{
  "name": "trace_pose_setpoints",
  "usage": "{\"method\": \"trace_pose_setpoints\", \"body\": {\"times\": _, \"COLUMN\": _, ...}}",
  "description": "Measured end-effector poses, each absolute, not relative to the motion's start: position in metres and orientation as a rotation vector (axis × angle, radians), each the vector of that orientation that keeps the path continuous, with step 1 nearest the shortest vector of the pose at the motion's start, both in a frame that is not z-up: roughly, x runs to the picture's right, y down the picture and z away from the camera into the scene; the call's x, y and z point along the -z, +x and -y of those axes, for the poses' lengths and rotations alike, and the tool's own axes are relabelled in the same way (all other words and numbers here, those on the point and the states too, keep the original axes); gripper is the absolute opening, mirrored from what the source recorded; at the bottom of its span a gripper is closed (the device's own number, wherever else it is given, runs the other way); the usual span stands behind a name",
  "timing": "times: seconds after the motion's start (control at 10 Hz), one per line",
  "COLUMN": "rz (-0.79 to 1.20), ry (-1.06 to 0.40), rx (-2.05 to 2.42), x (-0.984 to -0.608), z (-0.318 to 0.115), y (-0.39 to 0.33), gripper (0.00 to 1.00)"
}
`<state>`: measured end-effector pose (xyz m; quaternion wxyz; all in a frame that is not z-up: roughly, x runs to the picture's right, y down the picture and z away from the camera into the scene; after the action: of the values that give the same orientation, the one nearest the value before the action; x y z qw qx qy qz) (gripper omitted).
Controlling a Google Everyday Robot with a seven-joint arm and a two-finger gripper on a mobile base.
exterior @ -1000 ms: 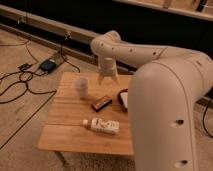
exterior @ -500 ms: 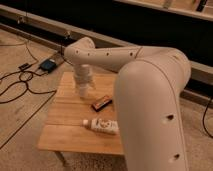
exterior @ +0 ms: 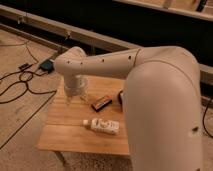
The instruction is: Move the arm in a circular motion
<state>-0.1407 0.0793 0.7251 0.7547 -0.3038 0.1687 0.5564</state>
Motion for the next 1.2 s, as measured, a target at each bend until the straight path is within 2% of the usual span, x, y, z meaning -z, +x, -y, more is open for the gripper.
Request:
{"method": "trace_pose_setpoints", "body": {"times": 0.5, "rz": -0.436, "ry": -0.674, "rx": -1.349, "x": -0.685, "z": -0.122, "y": -0.098, "gripper": 0.65}}
{"method": "trace_pose_setpoints", "body": {"times": 0.6, "rz": -0.471, "ry": -0.64, "rx": -1.432, "x": -0.68, "z": -0.123, "y": -0.067, "gripper": 0.65}}
{"method": "trace_pose_setpoints", "body": {"times": 1.0, "rz": -0.54, "ry": -0.553, "rx": -1.608, "x": -0.684, "z": -0.112, "y": 0.011, "gripper": 0.65}}
{"method": "trace_pose_setpoints", "body": {"times": 1.2, "rz": -0.513, "ry": -0.54, "rx": -1.638, "x": -0.7, "z": -0.095, "y": 0.029, "gripper": 0.65}}
